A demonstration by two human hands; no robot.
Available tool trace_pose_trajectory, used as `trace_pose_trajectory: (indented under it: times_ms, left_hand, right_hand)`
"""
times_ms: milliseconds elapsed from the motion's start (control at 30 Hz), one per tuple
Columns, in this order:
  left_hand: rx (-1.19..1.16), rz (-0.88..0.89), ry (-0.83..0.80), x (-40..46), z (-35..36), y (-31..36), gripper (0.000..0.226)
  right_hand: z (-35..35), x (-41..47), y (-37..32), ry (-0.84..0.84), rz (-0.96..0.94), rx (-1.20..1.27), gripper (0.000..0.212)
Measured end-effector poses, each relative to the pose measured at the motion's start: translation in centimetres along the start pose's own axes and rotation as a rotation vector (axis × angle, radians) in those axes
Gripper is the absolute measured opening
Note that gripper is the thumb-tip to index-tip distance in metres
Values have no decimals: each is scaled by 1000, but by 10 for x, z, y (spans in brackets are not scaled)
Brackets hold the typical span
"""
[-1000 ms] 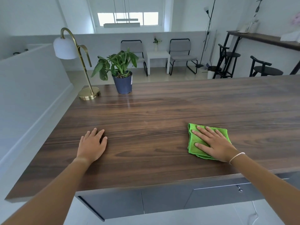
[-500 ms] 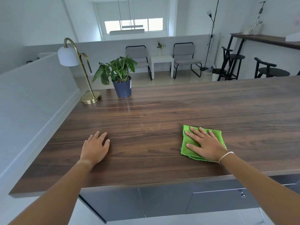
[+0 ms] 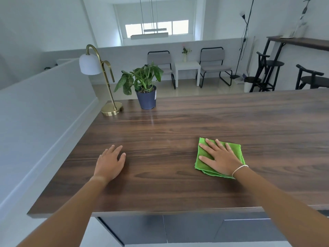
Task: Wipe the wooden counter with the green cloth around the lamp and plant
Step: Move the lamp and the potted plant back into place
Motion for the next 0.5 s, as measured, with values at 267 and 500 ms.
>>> trace_pose_trajectory:
  times_ms: [267, 500]
  left_hand:
    - [-40, -1, 19, 32, -19, -28, 49]
    - [-75, 56, 52, 90, -46, -67, 49]
  right_hand:
    - [-15, 41, -67, 50, -77, 150, 59]
    - [-23, 104, -150, 63, -98, 248, 62]
Point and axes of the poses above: each hand's wrist, its own x-axis towards the middle knuckle, its own z-axis out of the palm, y = z × x, the point moved 4 cm from there along x, towards the middle knuckle, and after that the axes turned 9 degrees about z, right-handed, at the moved point
